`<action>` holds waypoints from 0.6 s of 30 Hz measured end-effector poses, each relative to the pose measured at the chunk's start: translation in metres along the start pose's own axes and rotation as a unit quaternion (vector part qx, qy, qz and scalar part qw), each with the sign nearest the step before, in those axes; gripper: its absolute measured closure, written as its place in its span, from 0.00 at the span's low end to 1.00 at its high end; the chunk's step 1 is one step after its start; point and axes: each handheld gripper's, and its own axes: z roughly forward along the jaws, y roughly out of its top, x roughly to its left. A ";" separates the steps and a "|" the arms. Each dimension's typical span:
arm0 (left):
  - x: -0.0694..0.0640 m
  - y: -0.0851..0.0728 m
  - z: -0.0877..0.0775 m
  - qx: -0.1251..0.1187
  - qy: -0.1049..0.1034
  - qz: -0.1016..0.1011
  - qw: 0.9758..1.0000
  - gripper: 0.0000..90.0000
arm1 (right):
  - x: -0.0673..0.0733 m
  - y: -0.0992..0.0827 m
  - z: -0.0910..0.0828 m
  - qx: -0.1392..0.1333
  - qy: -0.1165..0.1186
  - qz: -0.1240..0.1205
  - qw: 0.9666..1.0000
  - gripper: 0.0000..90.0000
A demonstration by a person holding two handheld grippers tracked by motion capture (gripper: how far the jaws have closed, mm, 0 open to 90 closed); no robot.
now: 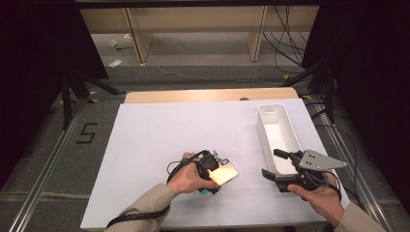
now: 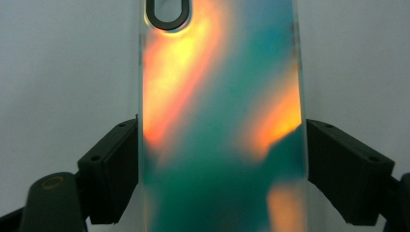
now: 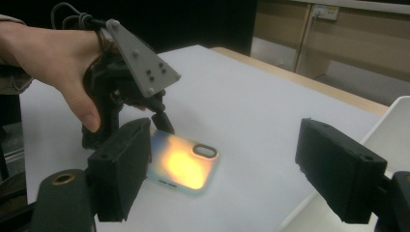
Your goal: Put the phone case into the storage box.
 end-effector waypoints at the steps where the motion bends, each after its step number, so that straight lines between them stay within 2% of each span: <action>1: 0.000 0.000 0.000 0.000 0.000 0.000 1.000 0.19 | 0.000 0.000 0.000 0.000 0.000 0.000 1.000 0.24; 7: 0.005 -0.004 -0.004 -0.023 -0.004 0.005 1.000 0.19 | 0.000 0.000 0.000 -0.001 -0.001 0.000 1.000 0.24; 11: 0.008 -0.006 -0.011 -0.048 -0.004 0.000 0.999 0.19 | 0.000 0.000 0.000 -0.002 -0.001 0.001 1.000 0.24; 13: 0.009 -0.007 -0.015 -0.072 -0.005 0.000 0.997 0.19 | 0.000 0.000 0.000 -0.003 -0.002 0.002 1.000 0.24; 15: 0.009 -0.008 -0.017 -0.079 -0.006 0.001 0.997 0.19 | 0.000 0.000 0.000 -0.005 -0.003 0.002 1.000 0.24; 16: 0.009 -0.010 -0.020 -0.095 -0.005 -0.004 0.995 0.19 | 0.000 0.000 0.001 -0.005 -0.003 0.002 1.000 0.24; 18: 0.010 -0.010 -0.022 -0.103 -0.001 -0.003 0.995 0.19 | 0.000 0.000 0.001 -0.006 -0.003 0.003 1.000 0.23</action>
